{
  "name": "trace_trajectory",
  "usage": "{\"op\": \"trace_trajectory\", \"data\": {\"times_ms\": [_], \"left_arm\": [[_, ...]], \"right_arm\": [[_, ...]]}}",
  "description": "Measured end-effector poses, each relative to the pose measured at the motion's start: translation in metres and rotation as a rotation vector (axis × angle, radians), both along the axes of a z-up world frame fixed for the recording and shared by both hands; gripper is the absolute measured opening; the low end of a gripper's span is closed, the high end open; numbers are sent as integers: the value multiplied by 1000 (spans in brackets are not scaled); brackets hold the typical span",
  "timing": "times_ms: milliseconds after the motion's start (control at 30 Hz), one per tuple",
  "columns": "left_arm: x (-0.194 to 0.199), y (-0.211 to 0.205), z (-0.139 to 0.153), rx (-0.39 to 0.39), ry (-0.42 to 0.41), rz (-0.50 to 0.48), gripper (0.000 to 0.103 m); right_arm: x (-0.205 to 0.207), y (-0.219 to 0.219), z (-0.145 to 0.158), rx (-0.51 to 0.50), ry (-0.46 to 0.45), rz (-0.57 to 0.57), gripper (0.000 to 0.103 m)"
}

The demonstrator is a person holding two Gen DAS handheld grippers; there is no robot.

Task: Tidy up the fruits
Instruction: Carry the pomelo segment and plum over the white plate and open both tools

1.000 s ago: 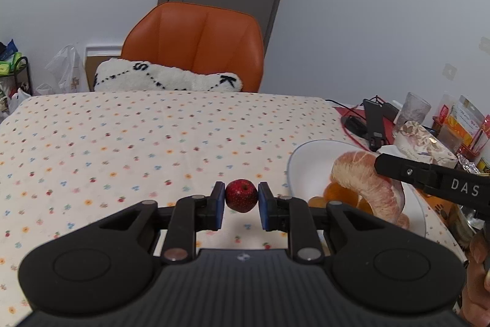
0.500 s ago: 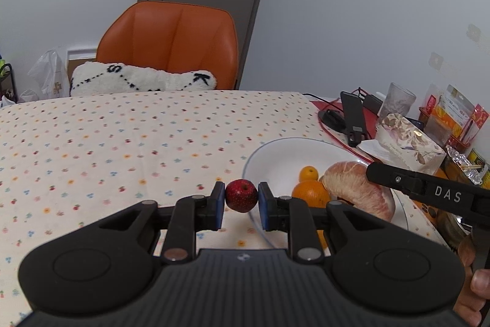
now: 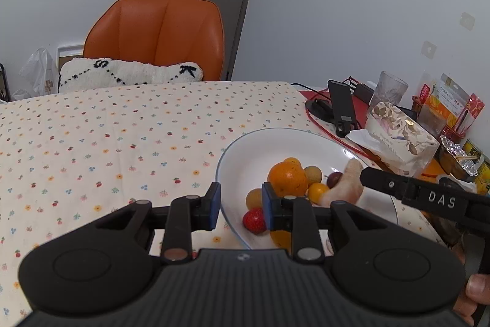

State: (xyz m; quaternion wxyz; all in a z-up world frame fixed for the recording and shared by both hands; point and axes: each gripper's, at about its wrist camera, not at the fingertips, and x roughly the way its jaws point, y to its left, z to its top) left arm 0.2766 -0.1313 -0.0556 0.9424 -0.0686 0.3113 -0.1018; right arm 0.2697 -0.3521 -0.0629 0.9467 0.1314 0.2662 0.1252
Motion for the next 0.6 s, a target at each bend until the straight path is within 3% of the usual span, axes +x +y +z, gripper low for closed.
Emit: {"op": "trace_trajectory", "data": {"times_ms": [600], "left_arm": [[-29,37,9,26,-14,87,71]], "right_arm": [[-23,37,8,-24,-11,78,68]]}}
